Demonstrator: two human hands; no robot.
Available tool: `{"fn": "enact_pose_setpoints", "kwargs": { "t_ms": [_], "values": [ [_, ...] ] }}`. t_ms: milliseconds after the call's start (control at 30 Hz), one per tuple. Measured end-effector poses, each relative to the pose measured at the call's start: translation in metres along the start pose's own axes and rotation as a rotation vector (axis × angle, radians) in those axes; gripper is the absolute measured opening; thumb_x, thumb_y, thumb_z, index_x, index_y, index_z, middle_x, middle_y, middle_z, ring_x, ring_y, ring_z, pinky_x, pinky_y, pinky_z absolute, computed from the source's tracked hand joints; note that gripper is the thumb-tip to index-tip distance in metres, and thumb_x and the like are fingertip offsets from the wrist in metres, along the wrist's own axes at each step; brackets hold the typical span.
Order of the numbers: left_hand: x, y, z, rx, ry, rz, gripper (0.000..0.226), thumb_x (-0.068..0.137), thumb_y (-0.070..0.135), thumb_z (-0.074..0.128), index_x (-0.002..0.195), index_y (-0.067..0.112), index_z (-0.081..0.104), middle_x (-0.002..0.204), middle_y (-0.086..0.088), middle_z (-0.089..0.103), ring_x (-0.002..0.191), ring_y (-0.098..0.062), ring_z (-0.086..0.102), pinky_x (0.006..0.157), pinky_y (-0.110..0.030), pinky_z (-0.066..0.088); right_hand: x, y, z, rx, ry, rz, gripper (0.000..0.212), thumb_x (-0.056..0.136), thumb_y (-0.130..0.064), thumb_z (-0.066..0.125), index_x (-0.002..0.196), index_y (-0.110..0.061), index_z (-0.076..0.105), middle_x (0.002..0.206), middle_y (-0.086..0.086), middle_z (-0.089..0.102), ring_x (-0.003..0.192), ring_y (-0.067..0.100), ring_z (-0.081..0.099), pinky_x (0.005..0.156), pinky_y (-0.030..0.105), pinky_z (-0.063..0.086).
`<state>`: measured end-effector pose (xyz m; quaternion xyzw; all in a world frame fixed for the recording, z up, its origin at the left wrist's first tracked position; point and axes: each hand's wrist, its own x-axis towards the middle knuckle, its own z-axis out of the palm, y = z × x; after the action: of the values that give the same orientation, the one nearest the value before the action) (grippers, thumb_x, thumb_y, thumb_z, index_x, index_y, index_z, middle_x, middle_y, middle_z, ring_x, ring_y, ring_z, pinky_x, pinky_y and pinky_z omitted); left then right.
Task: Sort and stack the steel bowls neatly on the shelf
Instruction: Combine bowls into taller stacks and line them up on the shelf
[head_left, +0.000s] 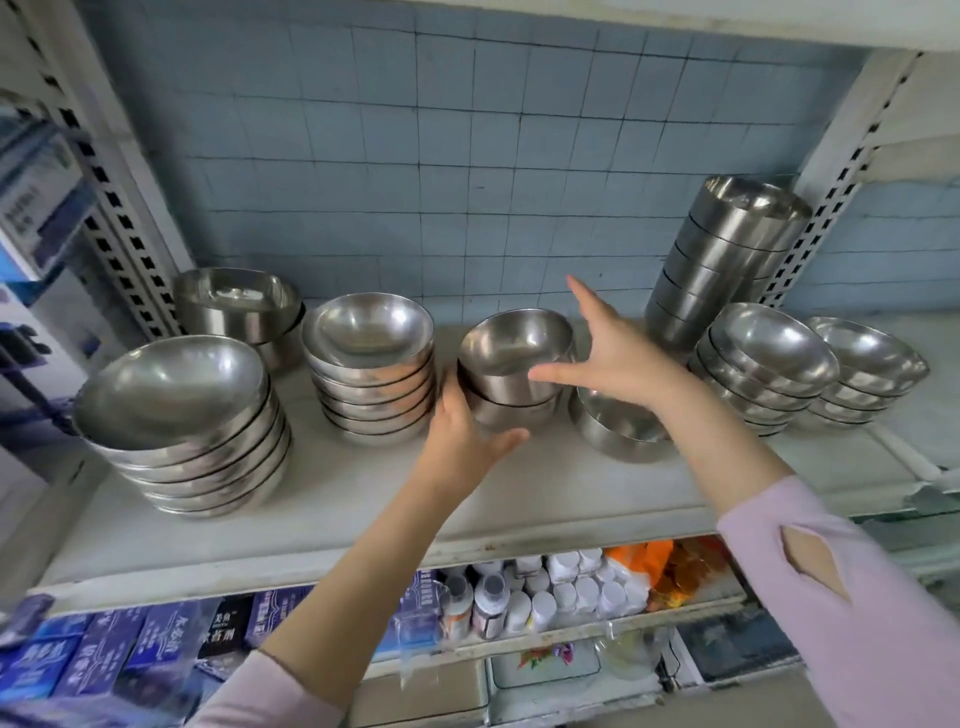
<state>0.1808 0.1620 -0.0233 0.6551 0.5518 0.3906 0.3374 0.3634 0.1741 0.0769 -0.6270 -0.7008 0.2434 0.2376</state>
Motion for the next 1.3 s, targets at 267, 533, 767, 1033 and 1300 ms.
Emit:
{"fn": "enact_pose_setpoints", "kwargs": {
  "t_ms": [267, 533, 767, 1033, 1300],
  "values": [
    [0.016, -0.013, 0.015, -0.08, 0.03, -0.126, 0.12, 0.069, 0.023, 0.087, 0.153, 0.007, 0.003, 0.158, -0.009, 0.025, 0.146, -0.02, 0.023, 0.114, -0.024, 0.022, 0.044, 0.01, -0.005, -0.153, -0.237, 0.018, 0.135, 0.053, -0.067, 0.083, 0.16, -0.033, 0.009, 0.166, -0.008, 0.02, 0.15, 0.013, 0.023, 0.121, 0.032, 0.024],
    [0.002, -0.021, 0.011, -0.044, 0.009, -0.105, 0.107, 0.063, 0.025, 0.089, 0.147, 0.007, 0.026, 0.143, -0.009, 0.047, 0.131, -0.023, 0.043, 0.091, -0.014, 0.031, 0.031, 0.024, -0.01, -0.047, -0.362, -0.015, 0.125, 0.061, -0.047, 0.091, 0.156, -0.047, 0.01, 0.16, -0.02, 0.022, 0.145, -0.002, 0.022, 0.117, 0.024, 0.025],
    [-0.011, -0.024, 0.008, -0.037, 0.023, -0.082, 0.104, 0.063, 0.027, 0.089, 0.145, 0.007, 0.028, 0.143, -0.01, 0.048, 0.131, -0.023, 0.044, 0.092, -0.015, 0.032, 0.015, 0.019, -0.022, -0.087, -0.396, 0.007, 0.13, 0.064, -0.047, 0.089, 0.155, -0.05, -0.004, 0.159, -0.023, 0.02, 0.142, -0.002, 0.026, 0.108, 0.017, 0.025],
    [-0.013, -0.023, 0.004, -0.053, 0.035, -0.074, 0.1, 0.063, 0.026, 0.09, 0.143, 0.008, 0.033, 0.141, -0.008, 0.05, 0.128, -0.021, 0.045, 0.084, -0.007, 0.027, -0.024, 0.062, -0.029, -0.206, -0.316, 0.269, 0.137, 0.049, -0.074, 0.079, 0.156, -0.047, -0.002, 0.167, -0.008, 0.01, 0.152, 0.014, 0.015, 0.12, 0.032, 0.023],
    [-0.014, -0.023, 0.002, -0.051, 0.038, -0.058, 0.1, 0.062, 0.027, 0.09, 0.143, 0.007, 0.034, 0.141, -0.008, 0.049, 0.128, -0.021, 0.046, 0.085, -0.008, 0.026, -0.027, 0.051, -0.026, -0.419, -0.243, 0.295, 0.132, 0.063, -0.06, 0.085, 0.16, -0.033, 0.0, 0.167, 0.003, 0.011, 0.154, 0.024, 0.003, 0.119, 0.042, 0.019]
  ]
}}
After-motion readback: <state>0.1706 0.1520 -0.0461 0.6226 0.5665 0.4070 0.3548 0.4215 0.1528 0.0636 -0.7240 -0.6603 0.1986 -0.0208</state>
